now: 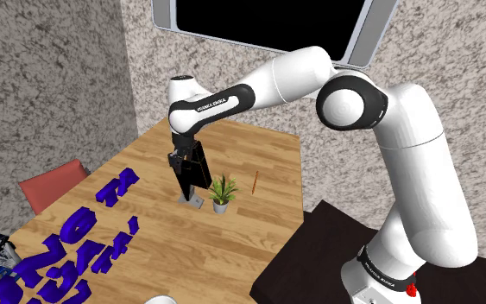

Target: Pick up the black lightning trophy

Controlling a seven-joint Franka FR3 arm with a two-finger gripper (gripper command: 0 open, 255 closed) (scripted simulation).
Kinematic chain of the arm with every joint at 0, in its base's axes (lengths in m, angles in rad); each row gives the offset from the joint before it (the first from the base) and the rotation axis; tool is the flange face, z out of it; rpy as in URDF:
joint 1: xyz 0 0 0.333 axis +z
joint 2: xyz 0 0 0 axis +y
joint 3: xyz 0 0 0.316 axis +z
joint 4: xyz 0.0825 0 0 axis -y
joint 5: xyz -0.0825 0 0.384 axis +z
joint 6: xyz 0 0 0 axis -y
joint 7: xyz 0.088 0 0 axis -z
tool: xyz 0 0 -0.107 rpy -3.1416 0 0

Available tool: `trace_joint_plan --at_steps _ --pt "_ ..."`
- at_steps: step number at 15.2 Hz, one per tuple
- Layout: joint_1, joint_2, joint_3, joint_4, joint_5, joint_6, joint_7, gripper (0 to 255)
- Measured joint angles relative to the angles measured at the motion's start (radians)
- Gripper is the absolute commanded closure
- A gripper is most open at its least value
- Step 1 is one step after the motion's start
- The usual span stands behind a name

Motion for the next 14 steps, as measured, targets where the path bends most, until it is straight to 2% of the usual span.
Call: trace_joint_plan --at_steps 7,14 --pt "0.000 0.000 -0.001 0.000 -0.001 0.000 0.000 255" --pt "0.000 -0.040 0.002 0.015 0.002 -0.058 -0.001 255"
